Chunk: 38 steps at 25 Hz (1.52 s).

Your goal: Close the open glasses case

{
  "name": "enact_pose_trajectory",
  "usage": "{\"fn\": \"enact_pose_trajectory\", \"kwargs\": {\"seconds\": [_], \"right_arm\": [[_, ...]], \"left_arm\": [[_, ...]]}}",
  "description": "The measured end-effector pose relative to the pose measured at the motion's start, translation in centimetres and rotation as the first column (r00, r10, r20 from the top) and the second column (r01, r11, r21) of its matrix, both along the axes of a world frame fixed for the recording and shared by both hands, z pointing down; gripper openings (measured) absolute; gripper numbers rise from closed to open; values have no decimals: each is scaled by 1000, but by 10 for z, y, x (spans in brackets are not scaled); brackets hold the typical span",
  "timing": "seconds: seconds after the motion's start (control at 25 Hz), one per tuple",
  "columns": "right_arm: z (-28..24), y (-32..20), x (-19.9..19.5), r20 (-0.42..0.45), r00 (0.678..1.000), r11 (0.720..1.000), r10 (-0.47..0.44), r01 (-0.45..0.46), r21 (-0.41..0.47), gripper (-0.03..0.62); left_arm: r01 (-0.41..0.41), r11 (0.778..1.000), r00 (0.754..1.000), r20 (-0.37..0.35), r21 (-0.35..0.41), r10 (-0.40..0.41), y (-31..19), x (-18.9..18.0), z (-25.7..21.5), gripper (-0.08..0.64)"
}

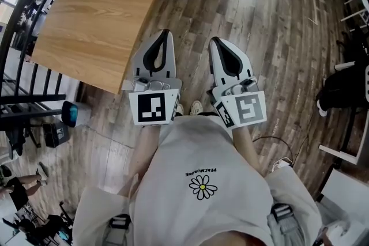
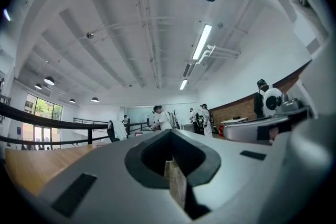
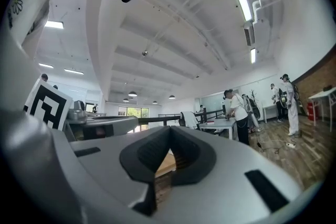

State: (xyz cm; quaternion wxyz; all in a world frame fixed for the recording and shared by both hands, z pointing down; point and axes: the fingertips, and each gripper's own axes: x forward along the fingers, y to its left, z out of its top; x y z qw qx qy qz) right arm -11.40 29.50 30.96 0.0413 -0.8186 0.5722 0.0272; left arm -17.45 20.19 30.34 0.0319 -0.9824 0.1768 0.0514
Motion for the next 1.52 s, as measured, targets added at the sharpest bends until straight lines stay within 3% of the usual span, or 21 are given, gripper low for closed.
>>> {"fn": "enact_pose_trajectory", "kwargs": {"seconds": [0.36, 0.76, 1.0, 1.28, 1.52], "right_arm": [[1, 18, 46, 32, 999, 1000, 23, -24, 20, 5], [7, -31, 106, -2, 1000, 1000, 6, -6, 29, 5], [13, -103, 170, 5, 1000, 999, -24, 24, 21, 5], [1, -234, 223, -16, 983, 984, -180, 180, -13, 5], [-12, -328, 253, -25, 968, 968, -250, 250, -7, 5]], "left_arm": [[74, 997, 996, -43, -8, -74, -3, 16, -5, 17], [118, 993, 992, -36, -23, -119, -75, 71, 16, 17], [145, 989, 989, -24, -22, -145, -141, 130, 23, 17], [181, 983, 983, -12, -33, -182, -241, 195, 15, 17], [212, 976, 977, -17, -45, -213, -318, 229, 12, 17]]}}
